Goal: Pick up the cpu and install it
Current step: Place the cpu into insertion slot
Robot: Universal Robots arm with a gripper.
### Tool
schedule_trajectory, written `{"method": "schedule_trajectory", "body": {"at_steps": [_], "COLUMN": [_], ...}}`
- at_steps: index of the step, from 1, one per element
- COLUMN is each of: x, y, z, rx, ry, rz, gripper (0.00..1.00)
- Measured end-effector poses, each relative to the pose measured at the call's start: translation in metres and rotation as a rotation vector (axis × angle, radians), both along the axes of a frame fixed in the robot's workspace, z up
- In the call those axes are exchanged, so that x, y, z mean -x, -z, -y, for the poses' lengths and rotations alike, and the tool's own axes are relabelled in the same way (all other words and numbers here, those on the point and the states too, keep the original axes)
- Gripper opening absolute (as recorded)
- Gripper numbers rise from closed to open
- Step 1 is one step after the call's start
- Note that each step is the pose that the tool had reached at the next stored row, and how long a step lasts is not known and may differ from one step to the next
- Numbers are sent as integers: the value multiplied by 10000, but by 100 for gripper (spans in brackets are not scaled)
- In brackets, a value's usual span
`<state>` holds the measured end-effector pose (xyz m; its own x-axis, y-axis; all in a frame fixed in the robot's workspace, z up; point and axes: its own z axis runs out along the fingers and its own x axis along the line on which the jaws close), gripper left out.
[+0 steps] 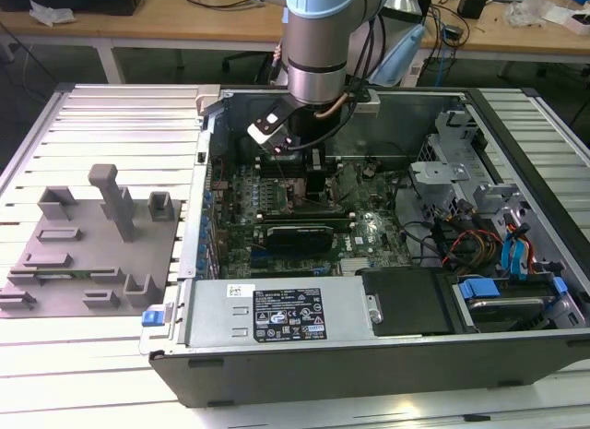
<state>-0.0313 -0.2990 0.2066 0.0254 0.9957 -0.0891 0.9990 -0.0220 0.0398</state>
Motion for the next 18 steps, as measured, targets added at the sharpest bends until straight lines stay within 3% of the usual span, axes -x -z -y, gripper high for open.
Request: {"method": "schedule_trajectory", "body": {"at_steps": [1, 3, 4, 9, 12, 18], "x": [1, -4, -5, -5, -5, -5], "y": [-2, -1, 0, 8, 18, 30], "z": [1, 19, 27, 76, 80, 80], "rx": [-22, -202, -240, -278, -339, -343], "ry": [2, 0, -1, 1, 1, 0], "rz": [-3, -1, -1, 0, 1, -1], "gripper": [55, 55, 55, 55, 55, 55]}}
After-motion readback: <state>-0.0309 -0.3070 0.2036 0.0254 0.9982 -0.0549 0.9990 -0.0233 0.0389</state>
